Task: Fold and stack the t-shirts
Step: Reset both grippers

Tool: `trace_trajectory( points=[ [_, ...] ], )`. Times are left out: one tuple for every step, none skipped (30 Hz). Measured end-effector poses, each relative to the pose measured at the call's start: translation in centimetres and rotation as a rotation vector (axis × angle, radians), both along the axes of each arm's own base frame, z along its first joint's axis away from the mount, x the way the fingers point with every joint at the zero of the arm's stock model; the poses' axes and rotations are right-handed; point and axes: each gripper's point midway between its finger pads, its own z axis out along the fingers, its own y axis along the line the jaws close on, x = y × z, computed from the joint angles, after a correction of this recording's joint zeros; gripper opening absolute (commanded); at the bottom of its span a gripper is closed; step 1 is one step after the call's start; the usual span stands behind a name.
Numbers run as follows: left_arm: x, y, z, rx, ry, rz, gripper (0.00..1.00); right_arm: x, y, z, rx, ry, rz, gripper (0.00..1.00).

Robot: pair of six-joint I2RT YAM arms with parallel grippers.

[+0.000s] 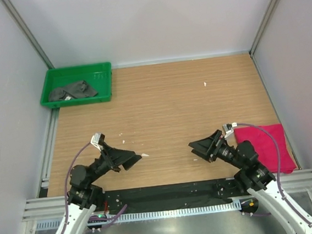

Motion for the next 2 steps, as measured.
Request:
trace_trajectory(
  points=[
    [-0.1,0.1,1.0,-0.034,-0.015,0.003,0.93,-0.1,0.3,0.6,0.028,-0.021,0.016,1.00],
    [-0.2,0.3,2.1,-0.074,-0.030,0.006,0.95,-0.2,0.6,1.6,0.074,-0.048,0.034,1.00]
  ],
)
